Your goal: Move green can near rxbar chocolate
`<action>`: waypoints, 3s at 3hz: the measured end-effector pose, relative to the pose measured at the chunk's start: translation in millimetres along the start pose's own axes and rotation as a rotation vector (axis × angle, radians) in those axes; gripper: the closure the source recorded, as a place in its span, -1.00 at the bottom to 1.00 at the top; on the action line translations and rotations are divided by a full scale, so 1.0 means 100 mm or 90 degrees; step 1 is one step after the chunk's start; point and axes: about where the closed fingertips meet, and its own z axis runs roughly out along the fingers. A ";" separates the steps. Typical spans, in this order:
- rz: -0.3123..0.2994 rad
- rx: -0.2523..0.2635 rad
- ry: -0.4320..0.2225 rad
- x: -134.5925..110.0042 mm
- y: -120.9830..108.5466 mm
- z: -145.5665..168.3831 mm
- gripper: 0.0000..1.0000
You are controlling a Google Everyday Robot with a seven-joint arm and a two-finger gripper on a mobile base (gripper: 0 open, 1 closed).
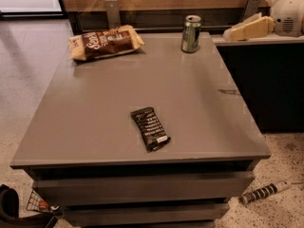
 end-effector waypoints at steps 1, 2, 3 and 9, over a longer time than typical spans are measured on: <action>0.000 0.000 0.000 0.00 0.00 0.00 -1.00; 0.019 0.003 -0.013 0.08 -0.21 0.43 -1.00; 0.032 0.012 -0.020 0.15 -0.38 0.80 -1.00; 0.162 -0.062 -0.108 0.67 -0.32 2.09 -1.00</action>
Offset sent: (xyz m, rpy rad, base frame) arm 0.0859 0.0096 -0.0207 0.0721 -0.0027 -0.0086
